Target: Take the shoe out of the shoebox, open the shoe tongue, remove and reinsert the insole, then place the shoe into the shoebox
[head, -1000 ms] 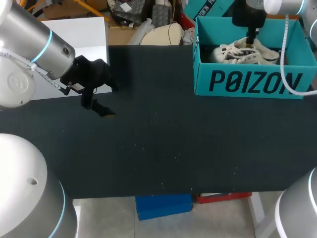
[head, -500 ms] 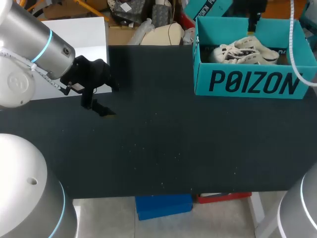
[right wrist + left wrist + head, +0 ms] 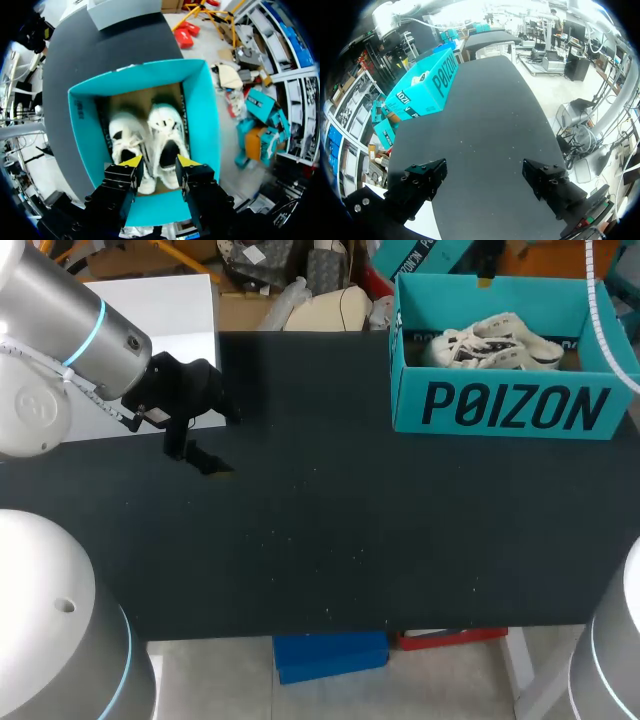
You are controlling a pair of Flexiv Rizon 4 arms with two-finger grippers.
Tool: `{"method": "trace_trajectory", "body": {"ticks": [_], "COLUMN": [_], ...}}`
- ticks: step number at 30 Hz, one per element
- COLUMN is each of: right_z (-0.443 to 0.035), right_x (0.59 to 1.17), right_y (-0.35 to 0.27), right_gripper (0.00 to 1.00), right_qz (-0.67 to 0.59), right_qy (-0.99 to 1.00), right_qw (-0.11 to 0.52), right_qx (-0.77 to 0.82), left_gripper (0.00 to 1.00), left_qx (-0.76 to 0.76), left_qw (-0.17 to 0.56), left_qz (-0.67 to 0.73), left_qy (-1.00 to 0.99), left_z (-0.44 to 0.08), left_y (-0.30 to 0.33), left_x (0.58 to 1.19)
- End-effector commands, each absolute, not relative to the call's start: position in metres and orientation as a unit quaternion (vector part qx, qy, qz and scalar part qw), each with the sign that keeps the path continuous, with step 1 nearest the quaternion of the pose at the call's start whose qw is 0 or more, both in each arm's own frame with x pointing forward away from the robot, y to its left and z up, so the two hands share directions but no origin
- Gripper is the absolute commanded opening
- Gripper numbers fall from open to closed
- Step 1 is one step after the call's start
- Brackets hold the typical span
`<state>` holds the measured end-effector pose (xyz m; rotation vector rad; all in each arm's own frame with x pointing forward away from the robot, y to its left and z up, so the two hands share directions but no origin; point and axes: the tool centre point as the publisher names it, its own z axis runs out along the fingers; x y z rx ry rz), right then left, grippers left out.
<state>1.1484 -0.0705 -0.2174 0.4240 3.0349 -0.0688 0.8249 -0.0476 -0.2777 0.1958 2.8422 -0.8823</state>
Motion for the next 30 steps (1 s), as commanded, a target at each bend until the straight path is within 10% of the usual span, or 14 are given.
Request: {"method": "trace_trajectory", "body": {"ticks": [1, 7, 14, 30], "right_z": [-0.178, -0.169, -0.173, -0.211], "right_x": [1.092, 1.049, 1.004, 0.909], "right_y": [-0.042, -0.010, 0.025, 0.075], "right_gripper": [0.40, 0.52, 1.00, 1.00], "right_qz": [-0.029, -0.029, -0.026, 0.000], "right_qy": [0.988, 0.983, 0.977, 0.958], "right_qw": [0.066, 0.073, 0.080, 0.024], "right_qx": [0.139, 0.168, 0.194, 0.287], "left_gripper": [1.00, 1.00, 1.00, 1.00], "left_qx": [0.066, 0.066, 0.066, 0.066], "left_qw": [0.081, 0.081, 0.081, 0.081], "left_qz": [-0.295, -0.295, -0.295, -0.295], "left_qy": [0.950, 0.950, 0.950, 0.950], "left_z": [-0.279, -0.279, -0.279, -0.279], "left_y": [-0.047, -0.047, -0.047, -0.047], "left_x": [0.824, 0.824, 0.824, 0.824]}}
